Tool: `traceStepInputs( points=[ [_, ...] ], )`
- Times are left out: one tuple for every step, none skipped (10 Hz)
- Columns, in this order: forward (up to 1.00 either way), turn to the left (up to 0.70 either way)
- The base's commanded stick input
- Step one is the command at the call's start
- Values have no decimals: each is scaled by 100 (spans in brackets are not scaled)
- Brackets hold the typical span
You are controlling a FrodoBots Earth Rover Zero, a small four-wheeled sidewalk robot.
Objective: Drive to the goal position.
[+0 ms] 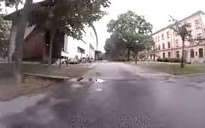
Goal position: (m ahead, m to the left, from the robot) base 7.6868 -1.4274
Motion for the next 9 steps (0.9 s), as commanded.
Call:
traceStepInputs(
  points=[
    [70, 0],
    [70, 0],
    [70, 0],
    [70, 0],
    [70, 0],
    [70, 0],
    [70, 0],
    [70, 0],
    [70, 0]
  ],
)
